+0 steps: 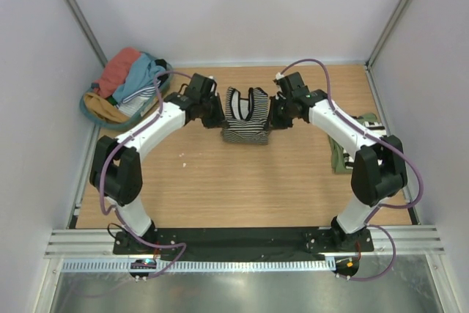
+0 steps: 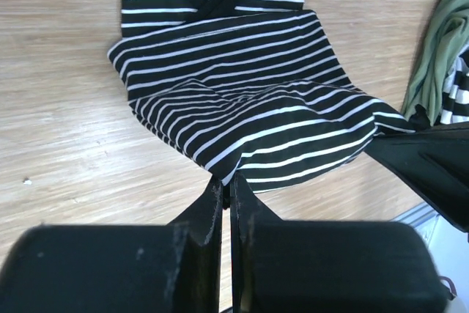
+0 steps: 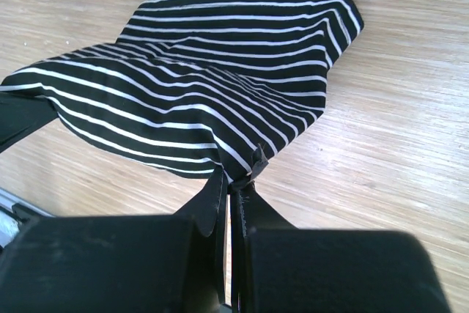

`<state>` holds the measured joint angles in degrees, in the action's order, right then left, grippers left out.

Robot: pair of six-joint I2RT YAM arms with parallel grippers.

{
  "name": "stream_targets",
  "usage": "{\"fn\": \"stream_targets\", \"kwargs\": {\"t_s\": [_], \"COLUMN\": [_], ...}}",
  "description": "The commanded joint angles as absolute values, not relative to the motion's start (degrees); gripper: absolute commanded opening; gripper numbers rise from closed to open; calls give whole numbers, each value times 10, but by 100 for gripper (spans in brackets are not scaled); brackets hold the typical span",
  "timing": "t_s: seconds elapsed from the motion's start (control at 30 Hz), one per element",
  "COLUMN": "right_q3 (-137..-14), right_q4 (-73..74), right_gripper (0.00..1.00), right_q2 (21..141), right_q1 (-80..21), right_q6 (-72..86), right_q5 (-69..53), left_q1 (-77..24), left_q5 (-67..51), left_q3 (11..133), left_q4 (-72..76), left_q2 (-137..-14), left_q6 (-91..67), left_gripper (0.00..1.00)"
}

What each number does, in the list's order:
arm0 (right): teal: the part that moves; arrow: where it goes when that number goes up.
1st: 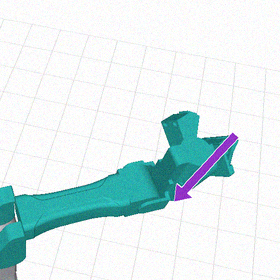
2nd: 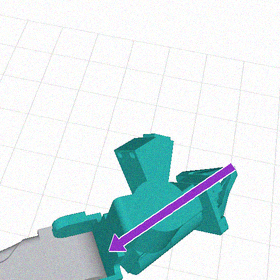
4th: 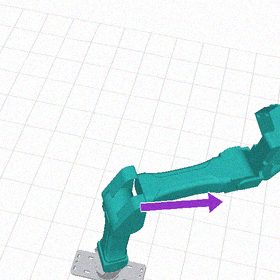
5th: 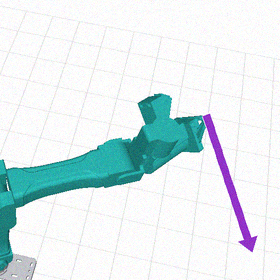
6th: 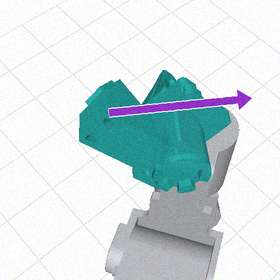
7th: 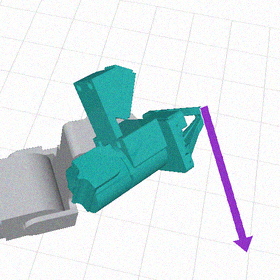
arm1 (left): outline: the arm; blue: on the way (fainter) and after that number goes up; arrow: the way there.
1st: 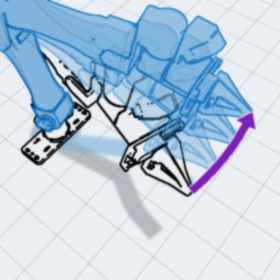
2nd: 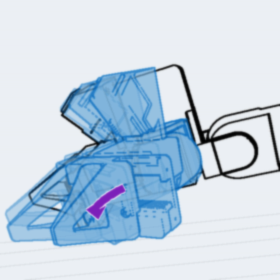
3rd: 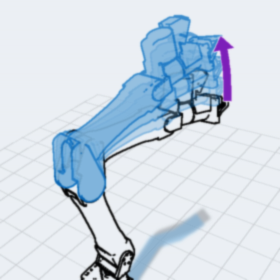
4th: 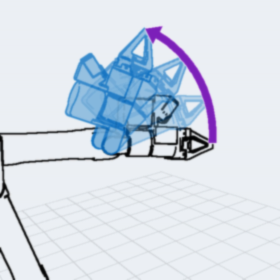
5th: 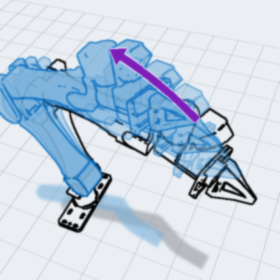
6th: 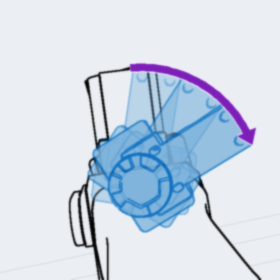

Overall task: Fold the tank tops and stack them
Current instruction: Fold the tank top

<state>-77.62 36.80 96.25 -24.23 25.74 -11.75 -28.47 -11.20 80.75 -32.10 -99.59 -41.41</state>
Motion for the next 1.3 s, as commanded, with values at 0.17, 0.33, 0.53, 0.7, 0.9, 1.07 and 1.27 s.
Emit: {"fn": "stream_targets", "kwargs": {"t_s": [0.17,0.33,0.53,0.7,0.9,1.07,1.27], "right_q3": [-709,-591,-462,-386,-376,-383,-469], "right_q4": [365,359,353,335,367,390,442], "right_gripper": [1,1,1,1,1,1,1], "right_q2": [876,803,702,645,592,576,597], "right_q1": [-251,-272,-326,-329,-341,-345,-344], "right_q6": [257,277,330,359,371,364,335], "right_q5": [-151,-151,-121,-127,-121,-101,-79], "left_q1": [-300,-348,-424,-441,-486,-512,-512], "left_q5": [-132,-120,-84,-87,-75,-57,-39], "left_q3": [711,597,480,437,437,435,498], "left_q4": [-295,-262,-207,-191,-197,-200,-253], "left_q2": [-911,-838,-779,-771,-740,-738,-744], "left_q6": [-413,-447,-504,-521,-543,-557,-534], "left_gripper": [1,1,1,1,2,2,0]}}
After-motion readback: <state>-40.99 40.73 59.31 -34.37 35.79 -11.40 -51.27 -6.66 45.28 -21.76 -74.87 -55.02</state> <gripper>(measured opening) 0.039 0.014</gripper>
